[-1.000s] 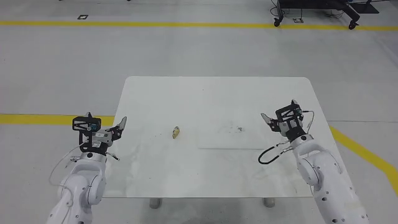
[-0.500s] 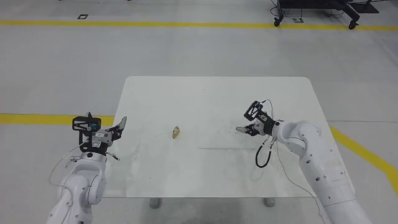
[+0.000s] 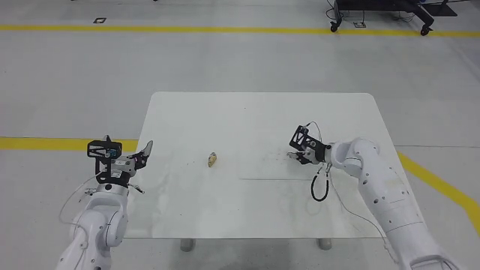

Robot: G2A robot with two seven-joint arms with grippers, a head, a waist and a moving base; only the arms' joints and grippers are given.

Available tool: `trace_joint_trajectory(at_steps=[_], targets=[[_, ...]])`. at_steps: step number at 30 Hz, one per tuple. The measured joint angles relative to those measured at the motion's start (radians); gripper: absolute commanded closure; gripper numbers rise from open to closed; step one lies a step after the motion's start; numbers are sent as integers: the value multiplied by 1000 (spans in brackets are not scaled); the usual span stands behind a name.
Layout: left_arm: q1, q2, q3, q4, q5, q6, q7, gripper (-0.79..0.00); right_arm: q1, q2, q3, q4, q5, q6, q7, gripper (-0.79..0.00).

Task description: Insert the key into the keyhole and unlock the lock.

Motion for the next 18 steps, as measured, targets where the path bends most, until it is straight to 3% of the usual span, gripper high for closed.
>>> trace_joint_trajectory(at_steps=[3, 5, 13, 18], targets=[[0, 0, 0, 0, 0, 0, 0, -785, 6, 3, -11, 6, -12, -26, -10, -142], [0, 0, 0, 0, 0, 0, 0, -785, 9, 4, -18, 6, -20, -32, -18, 0], [0, 0, 0, 0, 0, 0, 0, -785, 34, 12, -38, 35, -15, -139, -55, 0], [0, 0, 0, 0, 0, 0, 0, -785, 50, 17, -44, 53, -16, -149, -92, 0]])
